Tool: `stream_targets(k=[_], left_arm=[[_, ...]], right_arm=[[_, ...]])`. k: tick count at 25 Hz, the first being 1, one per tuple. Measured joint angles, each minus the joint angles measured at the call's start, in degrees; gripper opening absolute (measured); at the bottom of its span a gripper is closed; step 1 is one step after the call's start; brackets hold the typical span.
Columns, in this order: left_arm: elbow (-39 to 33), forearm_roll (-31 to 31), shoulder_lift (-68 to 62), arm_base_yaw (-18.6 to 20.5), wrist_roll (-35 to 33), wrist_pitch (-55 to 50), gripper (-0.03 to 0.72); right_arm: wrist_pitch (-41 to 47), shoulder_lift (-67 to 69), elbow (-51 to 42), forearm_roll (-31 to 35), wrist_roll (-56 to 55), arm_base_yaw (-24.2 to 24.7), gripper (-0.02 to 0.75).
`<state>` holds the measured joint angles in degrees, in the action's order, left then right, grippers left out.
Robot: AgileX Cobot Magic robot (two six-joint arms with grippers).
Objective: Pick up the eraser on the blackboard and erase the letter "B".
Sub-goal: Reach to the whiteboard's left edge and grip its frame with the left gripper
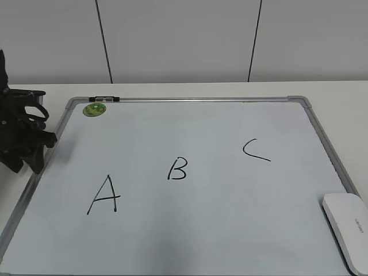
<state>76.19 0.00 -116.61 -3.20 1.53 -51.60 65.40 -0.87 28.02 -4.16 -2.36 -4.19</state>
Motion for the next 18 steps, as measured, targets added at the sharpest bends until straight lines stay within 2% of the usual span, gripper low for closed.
stream_targets(k=[12, 18], left_arm=[[2.2, 0.0, -2.8, 0.0, -0.1, -0.5, 0.328], [2.3, -1.3, -2.8, 0.0, -0.1, -0.6, 0.260]], right_arm=[[-0.1, 0.0, 0.0, 0.0, 0.0, 0.0, 0.519], [-0.1, 0.0, 0.0, 0.0, 0.0, 0.0, 0.519]])
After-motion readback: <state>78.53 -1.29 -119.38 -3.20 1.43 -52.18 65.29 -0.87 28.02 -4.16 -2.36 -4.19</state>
